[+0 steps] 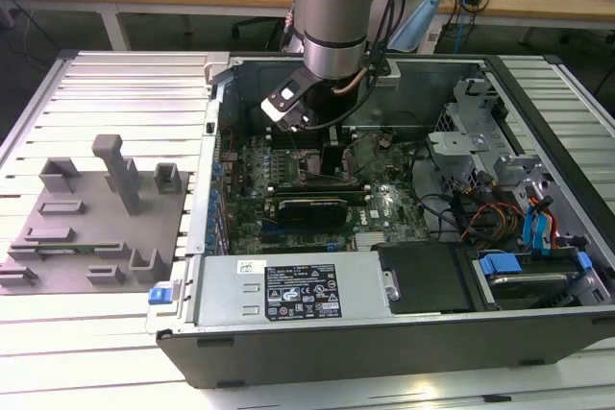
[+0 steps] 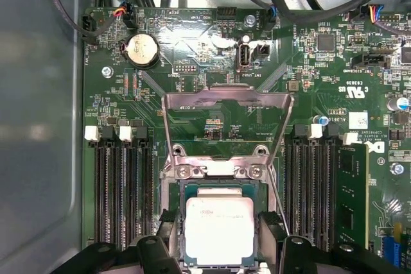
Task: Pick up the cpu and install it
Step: 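Place the cpu into insertion slot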
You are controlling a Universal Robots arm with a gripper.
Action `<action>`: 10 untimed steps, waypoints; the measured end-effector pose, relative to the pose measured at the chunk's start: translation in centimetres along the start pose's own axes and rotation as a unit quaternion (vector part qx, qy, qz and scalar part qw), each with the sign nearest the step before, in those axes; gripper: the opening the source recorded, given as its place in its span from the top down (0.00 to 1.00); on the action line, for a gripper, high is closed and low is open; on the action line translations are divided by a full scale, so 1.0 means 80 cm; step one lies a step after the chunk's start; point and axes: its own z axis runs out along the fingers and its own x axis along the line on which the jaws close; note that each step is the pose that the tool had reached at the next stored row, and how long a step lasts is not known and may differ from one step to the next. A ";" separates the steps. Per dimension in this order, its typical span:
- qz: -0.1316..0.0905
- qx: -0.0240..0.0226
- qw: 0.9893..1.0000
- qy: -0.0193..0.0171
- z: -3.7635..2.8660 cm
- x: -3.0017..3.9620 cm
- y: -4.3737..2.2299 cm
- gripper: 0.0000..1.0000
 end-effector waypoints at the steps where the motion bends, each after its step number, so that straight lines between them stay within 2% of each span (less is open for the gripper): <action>1: 0.000 0.000 1.000 0.000 0.0000 0.0000 0.0000 0.38; 2: 0.000 0.000 1.000 0.000 0.0000 0.0000 0.0000 0.40; 7: 0.000 0.000 1.000 0.000 -0.0002 0.0000 0.0000 0.71; 8: 0.000 0.000 1.000 0.000 -0.0002 0.0000 0.0000 0.71; 10: 0.000 0.000 1.000 0.000 -0.0002 0.0000 0.0000 0.83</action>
